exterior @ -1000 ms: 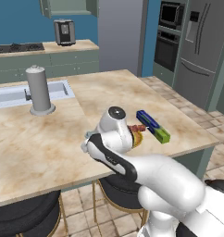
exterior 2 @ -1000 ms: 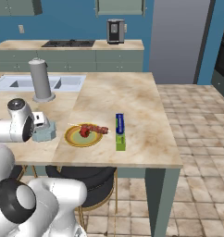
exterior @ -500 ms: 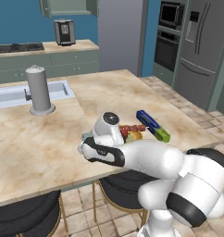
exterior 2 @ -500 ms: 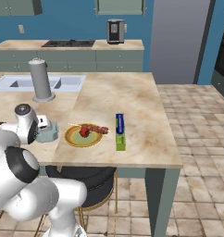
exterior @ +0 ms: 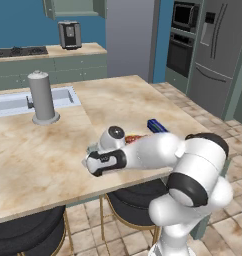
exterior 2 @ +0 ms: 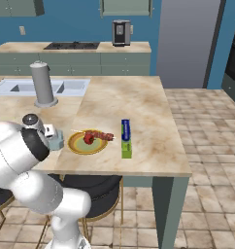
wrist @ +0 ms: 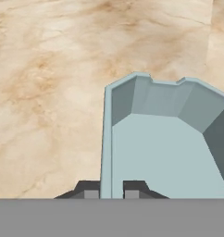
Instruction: Retrieve the tupperware and aluminum foil from the cabinet and place them on the dining counter near the plate with bell pepper and kebab skewer to prepare for storing leftovers.
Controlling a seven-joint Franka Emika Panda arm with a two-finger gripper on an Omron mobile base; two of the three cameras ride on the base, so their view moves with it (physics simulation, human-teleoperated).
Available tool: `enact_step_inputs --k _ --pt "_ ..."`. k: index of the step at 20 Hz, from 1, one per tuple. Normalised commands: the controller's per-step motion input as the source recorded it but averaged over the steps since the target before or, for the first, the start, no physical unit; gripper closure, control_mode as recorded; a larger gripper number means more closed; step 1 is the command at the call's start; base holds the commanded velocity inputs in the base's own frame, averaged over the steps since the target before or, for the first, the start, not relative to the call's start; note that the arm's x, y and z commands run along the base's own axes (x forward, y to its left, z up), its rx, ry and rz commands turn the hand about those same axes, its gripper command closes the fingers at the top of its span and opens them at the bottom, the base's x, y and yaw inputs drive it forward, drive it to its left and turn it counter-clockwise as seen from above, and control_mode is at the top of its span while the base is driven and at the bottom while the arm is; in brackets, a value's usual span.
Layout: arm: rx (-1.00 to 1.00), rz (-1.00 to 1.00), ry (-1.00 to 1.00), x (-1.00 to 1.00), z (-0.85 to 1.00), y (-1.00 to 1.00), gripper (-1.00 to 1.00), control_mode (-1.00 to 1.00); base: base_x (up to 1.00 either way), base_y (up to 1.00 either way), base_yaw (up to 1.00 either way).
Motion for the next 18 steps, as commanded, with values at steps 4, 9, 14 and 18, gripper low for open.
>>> enact_step_inputs --k 4,9,14,18 --pt "0.0 0.0 0.0 0.56 -0.19 0.15 1.0 -1.0 0.0 0.0 0.0" --pt "0.0 0.0 0.0 0.54 -0.2 0.3 -1.0 -1.0 0.0 0.0 0.0" --pt "0.0 0.0 0.0 0.34 -0.2 0.45 -1.0 -1.0 0.0 0.0 0.0" --pt "0.0 -0.05 -0.02 0.03 0.18 0.34 -1.0 -1.0 0.0 0.0 0.0"
